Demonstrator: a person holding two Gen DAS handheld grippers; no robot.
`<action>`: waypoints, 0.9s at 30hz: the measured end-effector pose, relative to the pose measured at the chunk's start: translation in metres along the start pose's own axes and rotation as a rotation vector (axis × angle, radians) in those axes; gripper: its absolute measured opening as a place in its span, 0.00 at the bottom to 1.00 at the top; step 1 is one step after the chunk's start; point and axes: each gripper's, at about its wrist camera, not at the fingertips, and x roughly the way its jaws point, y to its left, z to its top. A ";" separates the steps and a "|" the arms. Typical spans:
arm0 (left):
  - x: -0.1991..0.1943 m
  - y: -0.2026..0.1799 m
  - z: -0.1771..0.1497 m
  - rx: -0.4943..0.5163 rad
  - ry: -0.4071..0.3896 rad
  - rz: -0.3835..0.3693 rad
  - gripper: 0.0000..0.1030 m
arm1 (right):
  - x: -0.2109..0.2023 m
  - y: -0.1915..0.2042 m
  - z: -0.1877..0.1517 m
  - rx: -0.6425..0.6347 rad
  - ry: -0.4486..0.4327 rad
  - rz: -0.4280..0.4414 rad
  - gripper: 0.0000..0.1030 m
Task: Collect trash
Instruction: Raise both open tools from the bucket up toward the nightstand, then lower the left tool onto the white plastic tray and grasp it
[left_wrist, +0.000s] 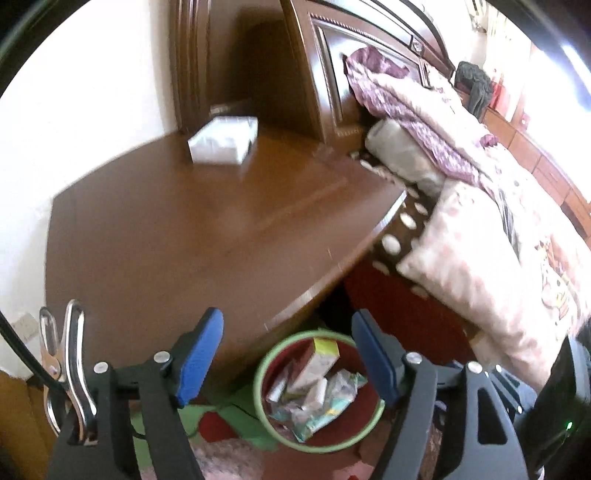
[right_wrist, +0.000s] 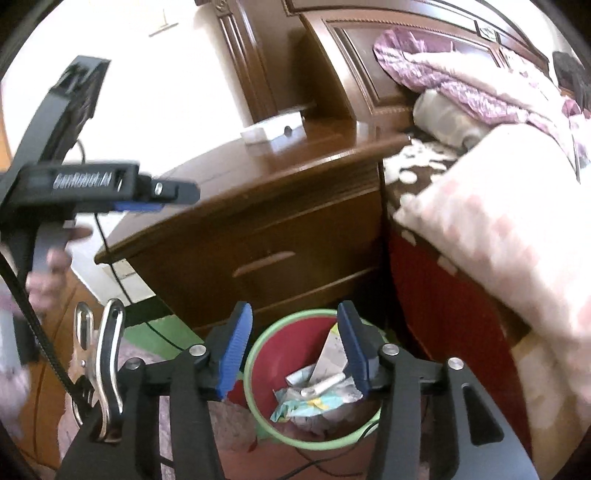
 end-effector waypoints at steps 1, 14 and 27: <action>0.000 0.002 0.008 -0.004 0.000 0.001 0.75 | 0.000 -0.001 0.002 -0.002 -0.002 0.002 0.49; 0.043 0.023 0.112 0.029 -0.022 0.005 0.93 | -0.014 -0.015 0.039 -0.046 -0.031 -0.015 0.51; 0.134 0.058 0.201 0.032 0.020 0.055 1.00 | -0.004 -0.027 0.088 -0.062 -0.049 0.000 0.52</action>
